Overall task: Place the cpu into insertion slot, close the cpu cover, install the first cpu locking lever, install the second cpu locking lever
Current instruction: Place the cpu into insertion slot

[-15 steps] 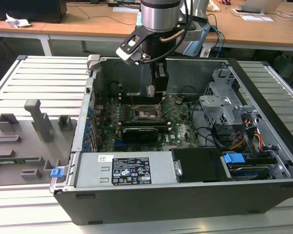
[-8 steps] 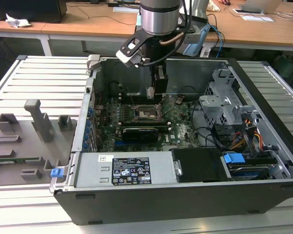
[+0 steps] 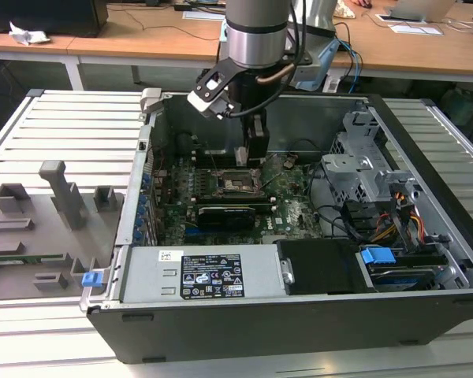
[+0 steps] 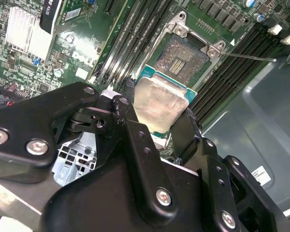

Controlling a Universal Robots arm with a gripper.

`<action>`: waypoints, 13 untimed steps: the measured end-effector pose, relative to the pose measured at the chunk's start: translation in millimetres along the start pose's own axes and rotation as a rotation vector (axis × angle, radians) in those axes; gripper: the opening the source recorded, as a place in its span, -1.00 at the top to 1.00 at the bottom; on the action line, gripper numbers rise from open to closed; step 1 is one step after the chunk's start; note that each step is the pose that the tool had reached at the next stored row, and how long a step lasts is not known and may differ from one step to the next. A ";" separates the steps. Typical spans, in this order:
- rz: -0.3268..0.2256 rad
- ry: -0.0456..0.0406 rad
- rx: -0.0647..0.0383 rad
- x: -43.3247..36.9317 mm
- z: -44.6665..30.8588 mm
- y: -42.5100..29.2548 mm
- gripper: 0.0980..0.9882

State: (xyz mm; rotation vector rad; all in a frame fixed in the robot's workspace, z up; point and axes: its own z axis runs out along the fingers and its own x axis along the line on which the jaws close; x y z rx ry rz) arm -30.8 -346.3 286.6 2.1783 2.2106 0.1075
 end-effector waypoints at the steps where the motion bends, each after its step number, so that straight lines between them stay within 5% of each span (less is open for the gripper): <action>1: 0.000 0.0000 0.001 -0.1 2.5 -0.2 0.00; 13: 0.000 0.0001 0.004 -0.4 17.2 -1.9 0.00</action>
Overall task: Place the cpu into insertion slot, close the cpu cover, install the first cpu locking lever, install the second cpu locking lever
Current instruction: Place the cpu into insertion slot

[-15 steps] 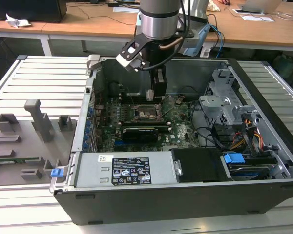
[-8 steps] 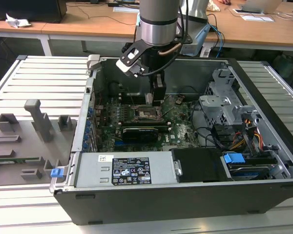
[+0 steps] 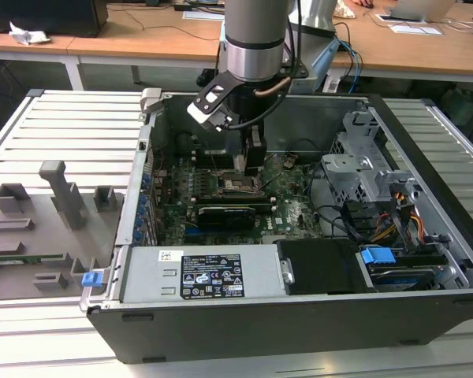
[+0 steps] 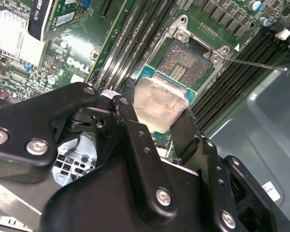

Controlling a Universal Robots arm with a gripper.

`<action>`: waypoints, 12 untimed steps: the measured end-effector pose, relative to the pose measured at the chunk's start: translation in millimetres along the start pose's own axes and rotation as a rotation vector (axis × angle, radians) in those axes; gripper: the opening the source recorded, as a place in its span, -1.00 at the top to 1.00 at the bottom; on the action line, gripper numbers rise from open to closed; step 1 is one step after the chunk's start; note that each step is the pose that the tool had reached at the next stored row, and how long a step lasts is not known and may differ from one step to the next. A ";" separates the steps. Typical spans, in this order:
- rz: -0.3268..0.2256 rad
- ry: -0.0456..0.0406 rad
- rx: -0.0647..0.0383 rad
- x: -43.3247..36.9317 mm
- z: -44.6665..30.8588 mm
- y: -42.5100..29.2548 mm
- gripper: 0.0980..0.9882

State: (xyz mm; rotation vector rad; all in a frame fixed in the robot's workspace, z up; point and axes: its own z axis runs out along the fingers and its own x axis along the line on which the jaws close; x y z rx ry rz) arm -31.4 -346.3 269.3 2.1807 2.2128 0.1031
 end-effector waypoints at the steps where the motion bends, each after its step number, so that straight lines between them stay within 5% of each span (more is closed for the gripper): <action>1: 0.000 -0.0001 0.000 0.0 1.0 -0.1 0.00; 12: 0.000 -0.0001 0.001 -0.2 10.0 -2.8 0.00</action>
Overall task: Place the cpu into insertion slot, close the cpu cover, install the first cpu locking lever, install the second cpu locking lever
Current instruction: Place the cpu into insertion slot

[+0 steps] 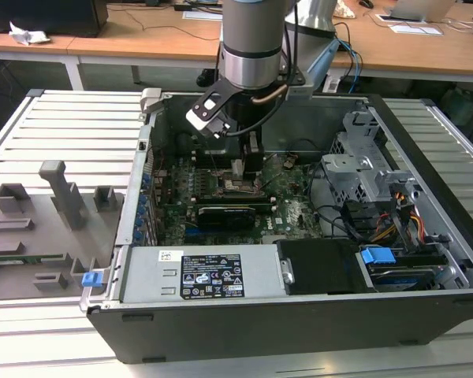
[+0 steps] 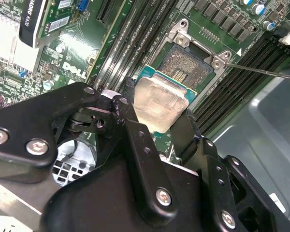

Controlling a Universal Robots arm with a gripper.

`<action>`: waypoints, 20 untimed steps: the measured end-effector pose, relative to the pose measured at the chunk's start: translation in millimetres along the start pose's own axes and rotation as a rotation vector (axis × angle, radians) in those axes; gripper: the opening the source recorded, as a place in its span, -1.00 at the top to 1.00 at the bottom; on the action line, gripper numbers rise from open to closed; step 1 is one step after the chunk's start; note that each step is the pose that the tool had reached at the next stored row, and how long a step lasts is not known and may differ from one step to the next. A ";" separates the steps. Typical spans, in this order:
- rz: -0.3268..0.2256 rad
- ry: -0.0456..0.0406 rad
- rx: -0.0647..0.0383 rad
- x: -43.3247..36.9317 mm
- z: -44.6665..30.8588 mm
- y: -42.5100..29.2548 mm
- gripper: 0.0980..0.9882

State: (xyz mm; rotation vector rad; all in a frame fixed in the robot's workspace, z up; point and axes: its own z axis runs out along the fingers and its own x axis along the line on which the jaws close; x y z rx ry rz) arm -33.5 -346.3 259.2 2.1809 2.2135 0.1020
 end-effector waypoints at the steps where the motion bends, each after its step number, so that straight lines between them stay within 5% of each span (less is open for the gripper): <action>1: 0.000 0.0000 0.000 0.0 0.7 -0.3 0.00; 20: 0.004 -0.0012 0.000 1.2 15.5 -4.0 0.00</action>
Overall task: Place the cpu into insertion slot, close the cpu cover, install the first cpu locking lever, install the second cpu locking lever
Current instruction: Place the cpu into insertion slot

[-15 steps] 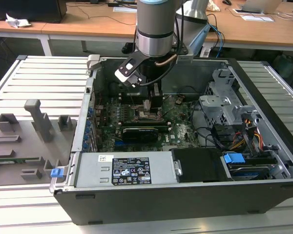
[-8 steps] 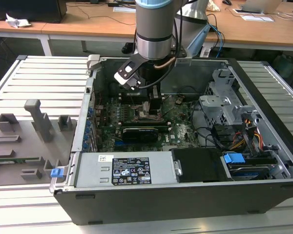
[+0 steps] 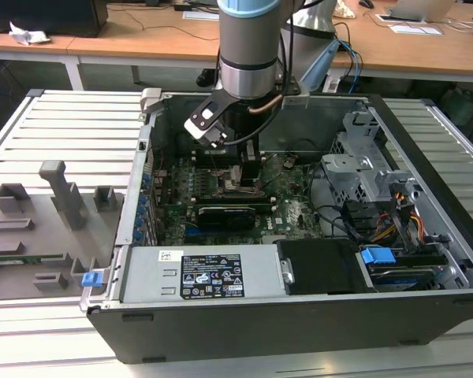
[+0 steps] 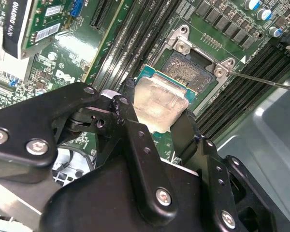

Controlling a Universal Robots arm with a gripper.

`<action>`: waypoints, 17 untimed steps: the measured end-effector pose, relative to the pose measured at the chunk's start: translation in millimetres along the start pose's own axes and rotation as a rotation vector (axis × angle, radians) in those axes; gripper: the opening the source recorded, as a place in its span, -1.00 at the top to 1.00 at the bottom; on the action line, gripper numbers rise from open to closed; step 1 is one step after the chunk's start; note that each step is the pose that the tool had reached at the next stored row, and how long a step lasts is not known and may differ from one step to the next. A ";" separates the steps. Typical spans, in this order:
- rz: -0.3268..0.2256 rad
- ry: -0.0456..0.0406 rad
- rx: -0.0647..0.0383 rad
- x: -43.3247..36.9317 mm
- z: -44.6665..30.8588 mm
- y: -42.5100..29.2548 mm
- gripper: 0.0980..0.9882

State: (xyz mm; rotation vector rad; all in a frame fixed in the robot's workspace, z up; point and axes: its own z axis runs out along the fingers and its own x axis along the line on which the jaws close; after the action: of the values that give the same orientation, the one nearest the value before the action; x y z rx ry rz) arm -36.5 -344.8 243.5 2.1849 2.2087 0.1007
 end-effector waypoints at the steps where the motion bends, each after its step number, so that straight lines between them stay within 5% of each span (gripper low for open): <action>1: 0.003 -0.0002 0.000 0.6 0.5 0.0 0.00; 17: 0.008 -0.0008 0.000 7.5 17.4 -5.2 0.00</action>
State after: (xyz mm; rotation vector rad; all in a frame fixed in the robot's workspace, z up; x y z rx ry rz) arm -40.6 -337.0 225.9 2.1938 2.1993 0.1001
